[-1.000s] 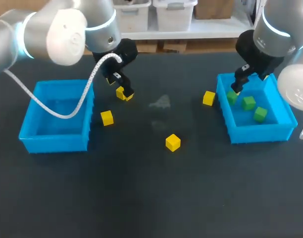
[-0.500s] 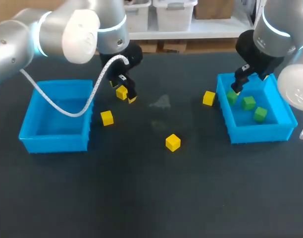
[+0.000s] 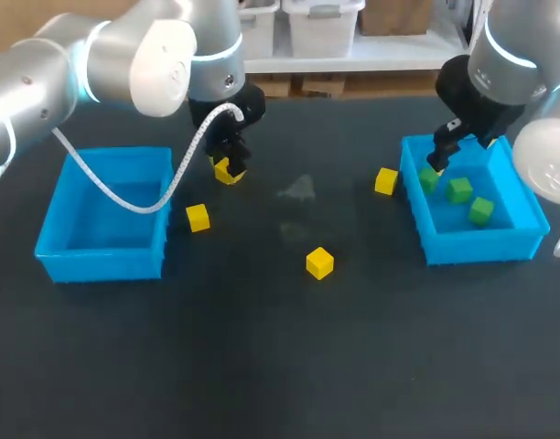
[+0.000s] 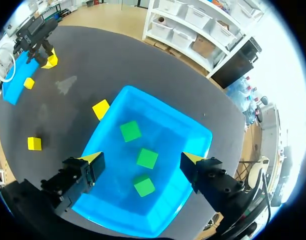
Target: Put the green cubes in the right bin and the yellow cubes in the left bin.
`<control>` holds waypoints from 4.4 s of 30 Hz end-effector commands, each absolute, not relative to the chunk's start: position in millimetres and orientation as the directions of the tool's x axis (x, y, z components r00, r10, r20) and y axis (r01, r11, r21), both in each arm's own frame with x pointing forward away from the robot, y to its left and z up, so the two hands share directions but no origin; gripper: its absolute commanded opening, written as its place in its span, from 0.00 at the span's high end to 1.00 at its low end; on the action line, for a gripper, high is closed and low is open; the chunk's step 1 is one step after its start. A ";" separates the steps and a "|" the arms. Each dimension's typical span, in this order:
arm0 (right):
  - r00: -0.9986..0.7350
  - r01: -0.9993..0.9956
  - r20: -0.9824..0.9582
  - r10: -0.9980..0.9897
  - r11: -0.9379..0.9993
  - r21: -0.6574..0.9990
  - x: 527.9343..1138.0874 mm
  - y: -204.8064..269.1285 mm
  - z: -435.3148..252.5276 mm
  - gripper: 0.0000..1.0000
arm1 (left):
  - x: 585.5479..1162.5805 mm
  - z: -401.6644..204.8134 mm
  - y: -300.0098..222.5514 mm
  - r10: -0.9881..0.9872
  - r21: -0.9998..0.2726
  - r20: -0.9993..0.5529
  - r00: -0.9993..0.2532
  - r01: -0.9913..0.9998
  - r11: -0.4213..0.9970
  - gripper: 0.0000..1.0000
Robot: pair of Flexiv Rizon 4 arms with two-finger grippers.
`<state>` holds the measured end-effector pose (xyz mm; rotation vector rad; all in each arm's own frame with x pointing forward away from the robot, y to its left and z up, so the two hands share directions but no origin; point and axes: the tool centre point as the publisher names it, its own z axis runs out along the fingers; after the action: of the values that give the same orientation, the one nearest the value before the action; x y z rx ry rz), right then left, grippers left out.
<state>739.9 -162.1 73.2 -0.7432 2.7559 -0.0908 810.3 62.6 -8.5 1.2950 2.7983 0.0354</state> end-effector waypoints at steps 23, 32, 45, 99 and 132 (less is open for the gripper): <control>-0.826 -0.482 -0.259 -0.500 0.866 -0.136 738.3 -162.6 73.3 0.00 | 801.4 103.0 125.6 0.649 0.023 -0.269 -0.712 0.669 0.743 1.00; -0.826 -0.482 -0.259 -0.500 0.866 -0.136 738.3 -162.6 73.3 0.00 | 778.1 124.1 179.1 0.587 0.036 -0.278 -0.760 0.602 0.798 1.00; -0.826 -0.482 -0.259 -0.500 0.866 -0.136 738.3 -162.6 73.3 0.00 | 741.7 109.3 213.6 0.516 0.001 -0.252 -0.818 0.533 0.846 1.00; -0.826 -0.482 -0.259 -0.500 0.866 -0.136 738.3 -162.6 73.3 0.00 | 725.6 141.5 52.5 0.862 -0.068 -0.290 -0.417 0.907 0.416 0.00; -0.826 -0.482 -0.259 -0.500 0.866 -0.136 738.3 -162.6 73.3 0.00 | 621.5 66.5 -51.4 0.984 -0.096 -0.152 -0.096 0.992 0.082 0.00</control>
<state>739.8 -162.2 73.2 -0.7432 2.7557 -0.0908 623.7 -42.9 70.7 2.0680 2.2743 -0.2805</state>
